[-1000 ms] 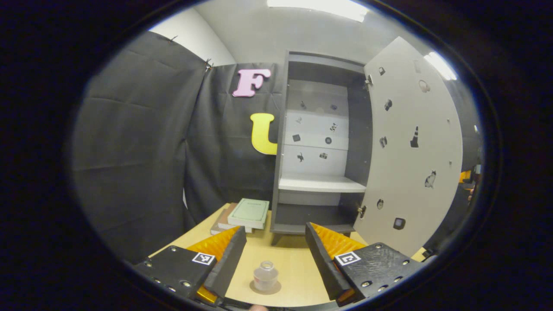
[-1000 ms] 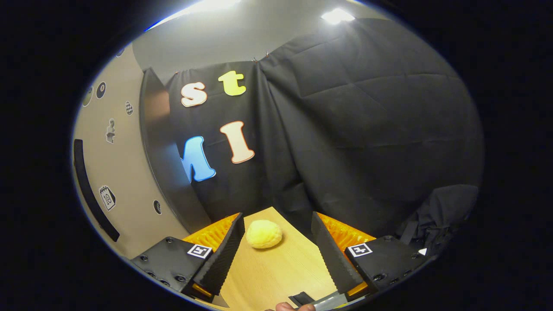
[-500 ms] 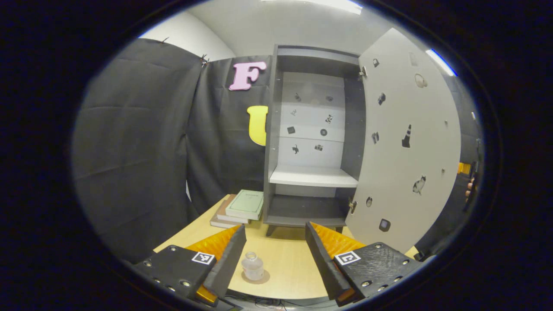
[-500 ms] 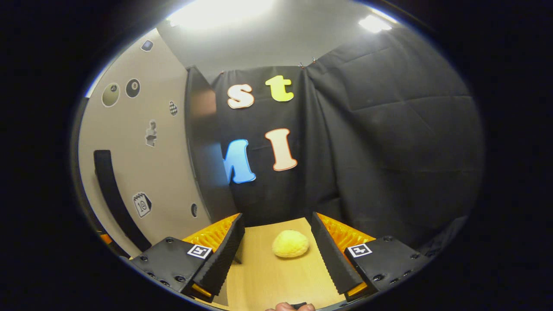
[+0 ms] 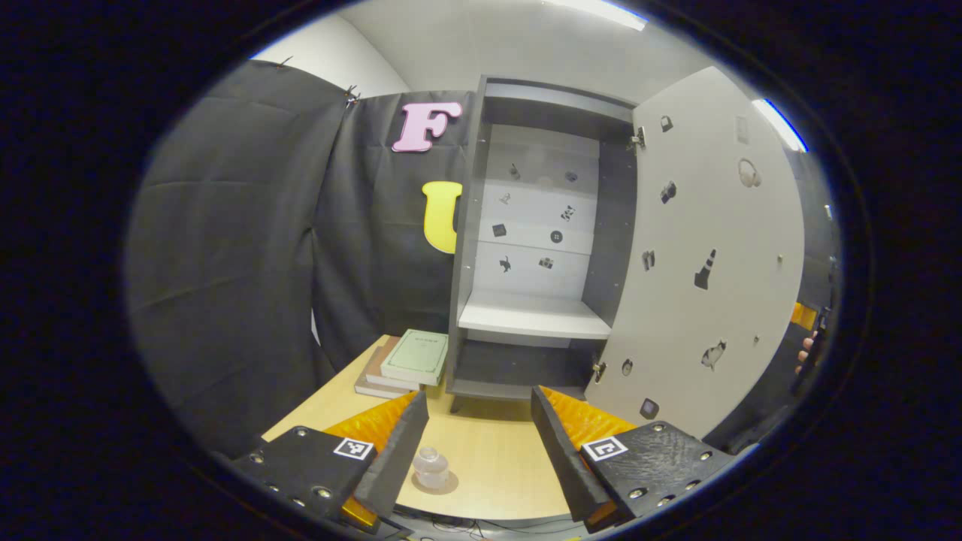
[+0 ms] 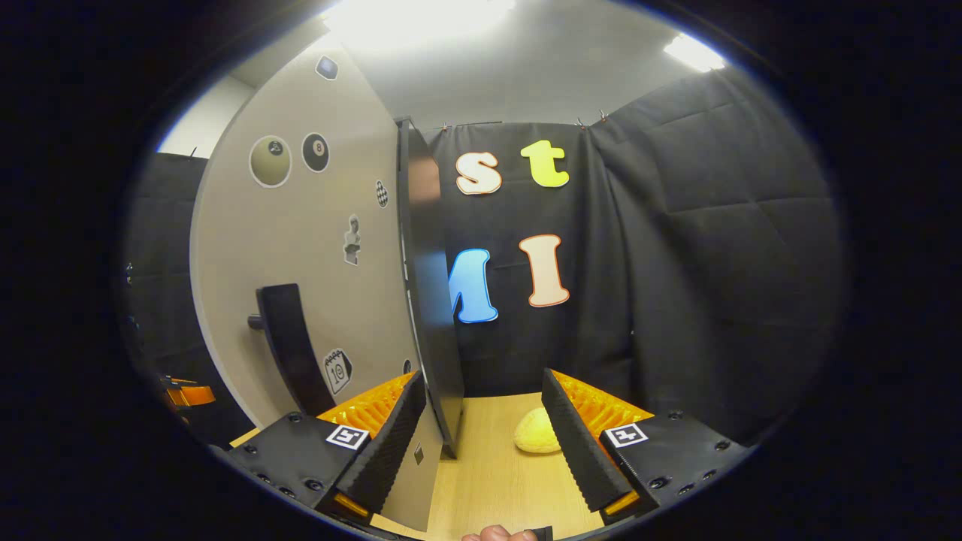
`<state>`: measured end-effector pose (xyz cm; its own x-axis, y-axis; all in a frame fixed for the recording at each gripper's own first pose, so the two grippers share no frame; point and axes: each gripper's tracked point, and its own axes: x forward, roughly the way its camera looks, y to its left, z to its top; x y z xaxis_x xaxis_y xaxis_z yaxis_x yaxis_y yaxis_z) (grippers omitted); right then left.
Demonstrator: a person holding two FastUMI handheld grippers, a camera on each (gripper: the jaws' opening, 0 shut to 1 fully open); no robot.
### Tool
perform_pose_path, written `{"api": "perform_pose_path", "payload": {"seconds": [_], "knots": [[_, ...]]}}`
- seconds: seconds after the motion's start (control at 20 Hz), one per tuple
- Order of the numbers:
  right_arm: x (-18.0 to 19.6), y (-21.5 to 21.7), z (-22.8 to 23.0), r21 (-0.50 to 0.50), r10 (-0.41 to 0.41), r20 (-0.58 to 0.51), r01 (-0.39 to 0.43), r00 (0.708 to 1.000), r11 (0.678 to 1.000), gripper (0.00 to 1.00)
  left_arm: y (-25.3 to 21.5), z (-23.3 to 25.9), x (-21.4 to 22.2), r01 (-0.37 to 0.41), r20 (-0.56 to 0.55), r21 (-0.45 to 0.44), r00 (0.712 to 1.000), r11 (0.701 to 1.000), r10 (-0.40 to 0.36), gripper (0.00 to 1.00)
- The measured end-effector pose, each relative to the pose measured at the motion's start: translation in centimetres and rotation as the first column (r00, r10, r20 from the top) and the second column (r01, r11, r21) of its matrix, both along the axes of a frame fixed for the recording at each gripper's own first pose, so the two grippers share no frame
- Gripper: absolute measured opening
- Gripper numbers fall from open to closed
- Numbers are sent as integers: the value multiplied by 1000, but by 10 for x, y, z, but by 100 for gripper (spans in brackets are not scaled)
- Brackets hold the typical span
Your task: Open the cabinet door with the right hand, grasp the bottle in the cabinet with the left hand and place it on the coaster, then close the cabinet door with the right hand.
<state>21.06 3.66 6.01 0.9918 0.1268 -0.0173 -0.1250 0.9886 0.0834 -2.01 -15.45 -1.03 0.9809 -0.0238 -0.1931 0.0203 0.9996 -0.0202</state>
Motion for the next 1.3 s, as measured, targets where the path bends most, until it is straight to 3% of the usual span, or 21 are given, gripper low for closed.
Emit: {"api": "perform_pose_path", "payload": {"seconds": [0.1,0.15,0.25,0.3,0.35,0.4,0.45,0.6,0.65,0.7,1.3], "knots": [[-6,9,5,6,-6,0,6,1000,1000,98,19,6,7,0,16,15,1000,1000,0,82],[-9,14,7,13,-11,-3,11,1000,1000,93,25,5,10,5,17,13,1000,1000,-5,83],[-14,19,10,0,-45,-6,45,999,999,98,41,0,16,13,6,8,1000,1000,-13,83],[-14,18,12,-12,-68,-14,68,998,998,91,47,-3,19,19,-2,6,1000,1000,-19,83],[-16,21,9,-13,-82,-40,81,996,997,96,53,-7,23,23,-9,4,1000,1000,-22,85],[-18,26,12,-19,-76,-36,75,996,997,90,60,-8,24,26,-15,1,1000,1000,-26,83],[-16,31,17,-39,-78,-29,77,997,996,96,65,-9,26,31,-16,-5,999,1000,-31,83],[-23,43,20,-82,-108,-20,106,994,991,97,84,-10,31,36,-13,-10,999,999,-36,85],[-24,50,20,-85,-110,-22,108,994,991,90,91,-10,31,35,-12,-9,999,999,-35,85],[-25,58,20,-82,-108,-19,106,994,991,97,96,-11,33,36,-11,-8,999,999,-36,86],[-36,131,17,-17,-78,-1,78,997,997,97,158,-30,39,60,-10,-13,998,998,-60,83]]}}
